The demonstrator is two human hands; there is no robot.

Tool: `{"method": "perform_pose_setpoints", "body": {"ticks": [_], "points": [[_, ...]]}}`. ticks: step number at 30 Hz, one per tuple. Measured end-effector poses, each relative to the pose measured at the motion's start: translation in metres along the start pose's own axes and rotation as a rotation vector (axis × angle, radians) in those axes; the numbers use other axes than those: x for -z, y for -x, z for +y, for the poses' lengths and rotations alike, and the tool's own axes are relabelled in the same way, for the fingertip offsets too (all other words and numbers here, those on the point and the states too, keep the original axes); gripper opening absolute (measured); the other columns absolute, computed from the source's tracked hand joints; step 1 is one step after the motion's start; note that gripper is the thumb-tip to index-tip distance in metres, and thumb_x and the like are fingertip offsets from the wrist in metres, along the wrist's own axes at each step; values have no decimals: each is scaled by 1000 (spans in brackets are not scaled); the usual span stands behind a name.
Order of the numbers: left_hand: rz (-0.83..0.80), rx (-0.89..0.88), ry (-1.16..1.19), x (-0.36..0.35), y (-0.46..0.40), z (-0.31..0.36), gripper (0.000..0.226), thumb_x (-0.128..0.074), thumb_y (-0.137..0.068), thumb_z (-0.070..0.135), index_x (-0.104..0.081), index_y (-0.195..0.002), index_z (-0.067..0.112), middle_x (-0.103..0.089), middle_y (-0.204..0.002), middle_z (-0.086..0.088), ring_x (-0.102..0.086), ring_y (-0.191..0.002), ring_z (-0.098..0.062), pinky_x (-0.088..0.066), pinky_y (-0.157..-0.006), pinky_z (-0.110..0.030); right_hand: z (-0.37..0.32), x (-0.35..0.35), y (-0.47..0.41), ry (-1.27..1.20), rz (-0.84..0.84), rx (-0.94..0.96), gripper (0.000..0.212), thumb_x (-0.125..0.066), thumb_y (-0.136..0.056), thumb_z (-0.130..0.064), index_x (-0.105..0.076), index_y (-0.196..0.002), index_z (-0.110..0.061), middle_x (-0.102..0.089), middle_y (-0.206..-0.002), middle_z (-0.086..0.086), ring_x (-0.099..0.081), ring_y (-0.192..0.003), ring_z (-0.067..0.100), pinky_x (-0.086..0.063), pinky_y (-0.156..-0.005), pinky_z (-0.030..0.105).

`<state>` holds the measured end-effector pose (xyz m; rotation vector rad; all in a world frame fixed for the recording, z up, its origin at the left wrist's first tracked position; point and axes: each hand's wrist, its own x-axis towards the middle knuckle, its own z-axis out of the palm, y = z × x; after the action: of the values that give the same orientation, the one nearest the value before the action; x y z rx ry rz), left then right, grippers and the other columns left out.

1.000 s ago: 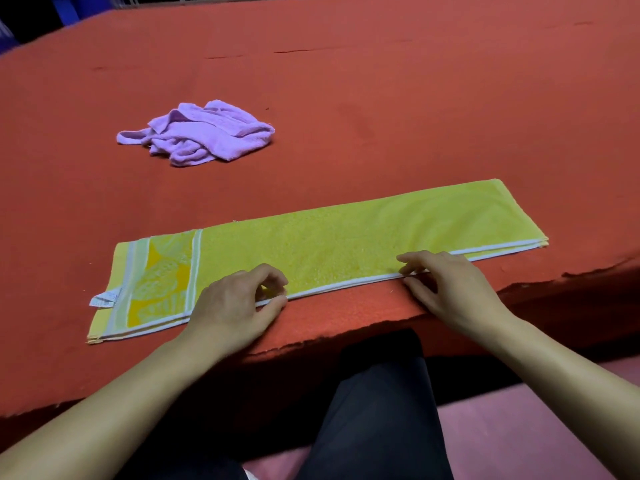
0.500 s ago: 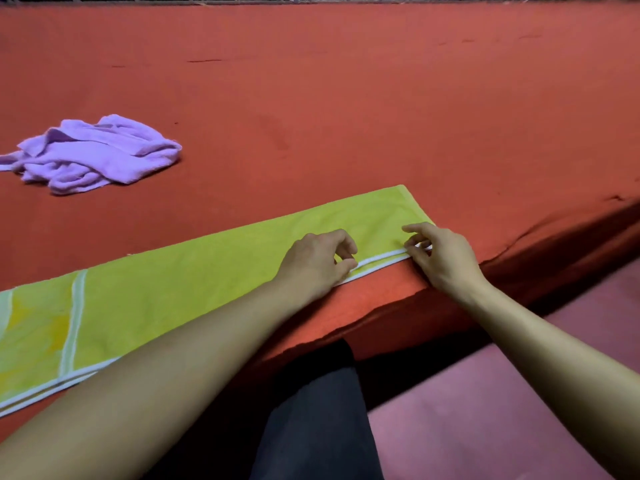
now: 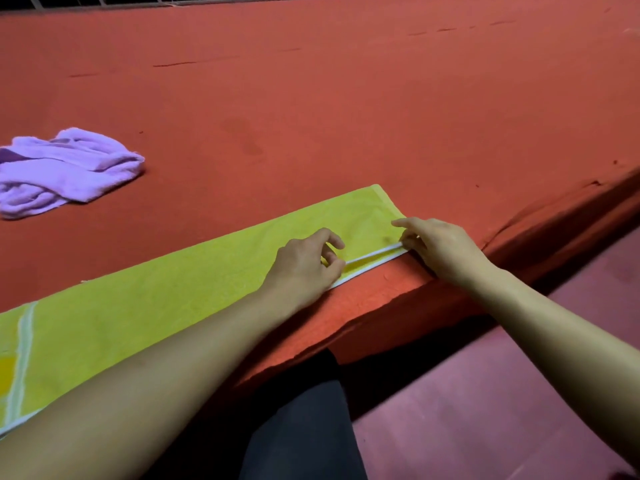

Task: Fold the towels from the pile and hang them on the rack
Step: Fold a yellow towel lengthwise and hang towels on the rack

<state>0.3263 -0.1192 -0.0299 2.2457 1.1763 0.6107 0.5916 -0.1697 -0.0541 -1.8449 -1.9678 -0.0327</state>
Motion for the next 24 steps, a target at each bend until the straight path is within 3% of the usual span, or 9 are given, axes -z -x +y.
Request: {"method": "perform_pose_setpoints", "body": {"ticks": [3,8,13,20,24], "points": [[-13,-28,43,-1,1,6,19,-66,-82,24,-61,-100,31,-67,-77,16,-61,-61,-5,-49,-74,-26,8,2,1,-32,67,12,39,-64,-90,-6,-60,-127,-19,-71,-94,-3,-61,-91,24,-35,-75,19],[-182,-40,-89,-6,2,5,14,-67,-84,32,-65,-98,32,-70,-84,15,-62,-76,-6,-50,-82,-28,6,10,6,-49,-28,44,41,-63,-92,-15,-58,-131,-24,-69,-98,-11,-56,-96,16,-47,-82,31],[29,-43,-84,7,-19,-6,8,-61,-90,33,-66,-97,31,-68,-87,17,-62,-74,-8,-45,-75,-26,6,18,-34,-122,141,-73,37,-59,-93,-12,-59,-129,-21,-70,-102,-1,-60,-96,23,-45,-80,34],[129,92,-364,29,-65,-60,18,-59,-93,38,-62,-108,29,-66,-113,4,-54,-108,-25,-41,-88,-36,16,-16,-123,-41,9,-70,34,-52,-95,-13,-60,-127,-22,-68,-116,-3,-56,-105,27,-42,-91,33],[93,161,-444,33,-72,-84,30,-57,-91,52,-60,-112,30,-61,-117,3,-51,-112,-26,-41,-92,-39,25,-25,-156,85,-155,-20,38,-51,-98,-18,-55,-134,-29,-62,-130,-4,-48,-113,25,-45,-94,40]]}}
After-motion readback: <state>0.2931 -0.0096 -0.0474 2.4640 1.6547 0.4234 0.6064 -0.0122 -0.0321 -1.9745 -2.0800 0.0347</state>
